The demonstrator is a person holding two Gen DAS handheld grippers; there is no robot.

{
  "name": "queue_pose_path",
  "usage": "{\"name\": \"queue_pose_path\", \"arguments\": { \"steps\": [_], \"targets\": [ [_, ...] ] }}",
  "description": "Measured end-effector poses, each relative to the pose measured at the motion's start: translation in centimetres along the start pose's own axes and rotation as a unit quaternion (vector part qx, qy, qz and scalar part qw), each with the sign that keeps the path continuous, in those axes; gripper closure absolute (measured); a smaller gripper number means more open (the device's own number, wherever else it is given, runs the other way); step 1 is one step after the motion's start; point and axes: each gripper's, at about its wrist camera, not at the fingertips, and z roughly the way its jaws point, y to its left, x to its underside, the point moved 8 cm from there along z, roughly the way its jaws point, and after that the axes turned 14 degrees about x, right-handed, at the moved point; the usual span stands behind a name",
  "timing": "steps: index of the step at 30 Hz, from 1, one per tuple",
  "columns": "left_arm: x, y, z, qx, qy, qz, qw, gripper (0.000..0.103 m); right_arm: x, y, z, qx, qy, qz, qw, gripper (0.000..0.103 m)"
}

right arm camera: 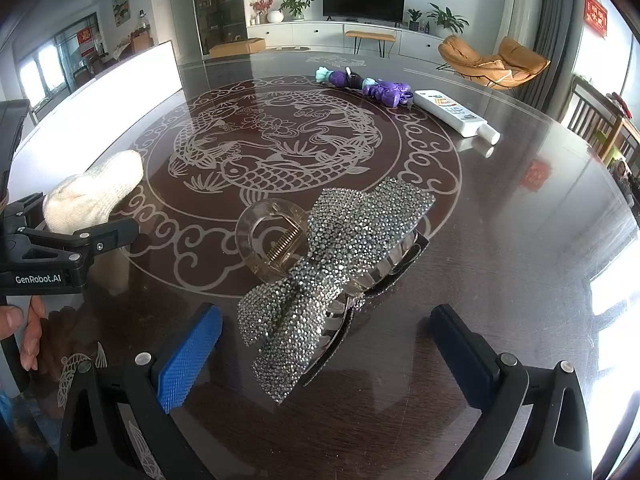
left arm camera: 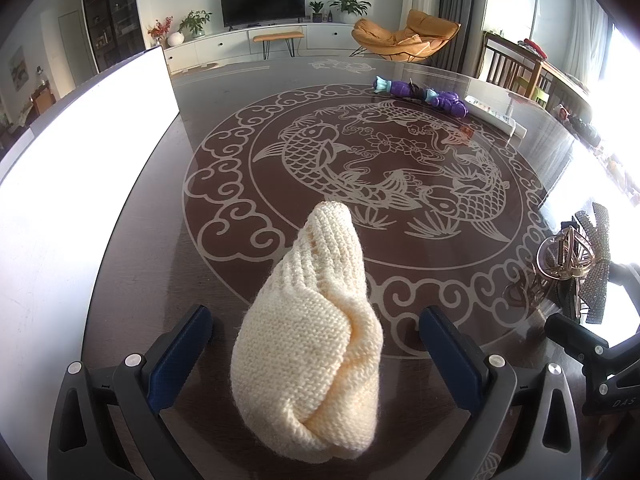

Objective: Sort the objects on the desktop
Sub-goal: 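Lift the rhinestone bow clip with the right gripper while the left gripper holds the pouch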

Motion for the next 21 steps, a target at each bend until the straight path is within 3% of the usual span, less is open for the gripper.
{"name": "queue_pose_path", "arguments": {
  "steps": [18, 21],
  "targets": [
    [0.08, 0.04, 0.0, 0.009, 0.004, 0.006, 0.9999, 0.0, -0.05, 0.02, 0.07, 0.0, 0.0, 0.0, 1.0, 0.0],
    [0.41, -0.28, -0.04, 0.026, 0.041, 0.03, 0.9984, 0.0, -0.07, 0.03, 0.09, 0.001, 0.0, 0.0, 1.0, 0.0]
  ]
}}
